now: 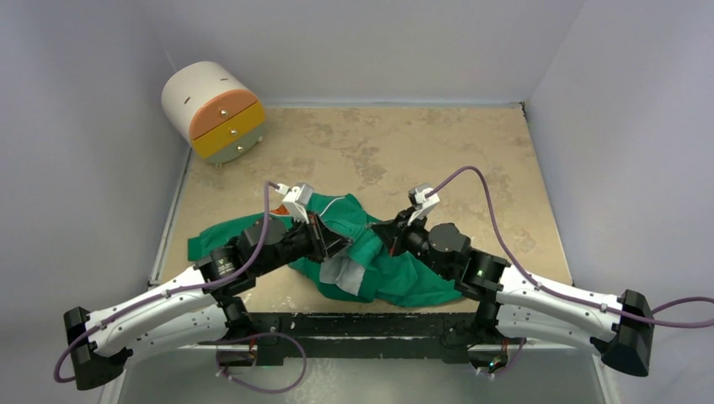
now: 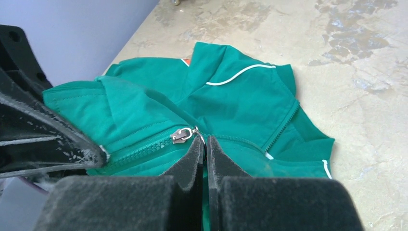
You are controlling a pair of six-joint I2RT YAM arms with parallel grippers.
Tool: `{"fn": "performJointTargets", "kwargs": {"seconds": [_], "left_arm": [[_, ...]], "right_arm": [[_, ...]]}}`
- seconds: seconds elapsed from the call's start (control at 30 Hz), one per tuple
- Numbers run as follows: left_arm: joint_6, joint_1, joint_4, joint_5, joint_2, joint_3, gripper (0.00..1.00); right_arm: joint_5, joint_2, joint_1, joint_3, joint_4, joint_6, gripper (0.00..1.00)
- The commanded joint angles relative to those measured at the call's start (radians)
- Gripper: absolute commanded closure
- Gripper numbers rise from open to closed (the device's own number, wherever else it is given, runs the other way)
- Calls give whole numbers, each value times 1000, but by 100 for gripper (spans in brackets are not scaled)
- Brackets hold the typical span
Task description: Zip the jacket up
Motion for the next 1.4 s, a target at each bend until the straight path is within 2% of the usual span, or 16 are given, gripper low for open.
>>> {"fn": "performJointTargets", "kwargs": {"seconds": [0.0, 0.2, 0.33, 0.47, 0.67, 0.93, 1.37], "left_arm": [[51, -7, -8, 112, -29, 50, 100], [111, -7, -136, 238, -109, 136, 100], [158, -7, -255, 246, -188, 229, 100], [157, -7, -275, 260, -278, 281, 100], [145, -7, -323, 210, -360, 297, 100], [123, -7, -370, 148, -439, 316, 100], [129, -5, -469, 88, -519, 369, 100]], "right_arm": [[163, 4, -31, 41, -56, -23, 100], [179, 36, -54, 57, -94, -56, 100], [79, 70, -113, 57, -52, -104, 100], [-15, 132, -174, 47, -15, -110, 100], [-33, 213, -273, 39, 19, -121, 100], [-38, 332, -480, 85, 55, -149, 100], [-69, 500, -756, 210, 121, -239, 100]]}}
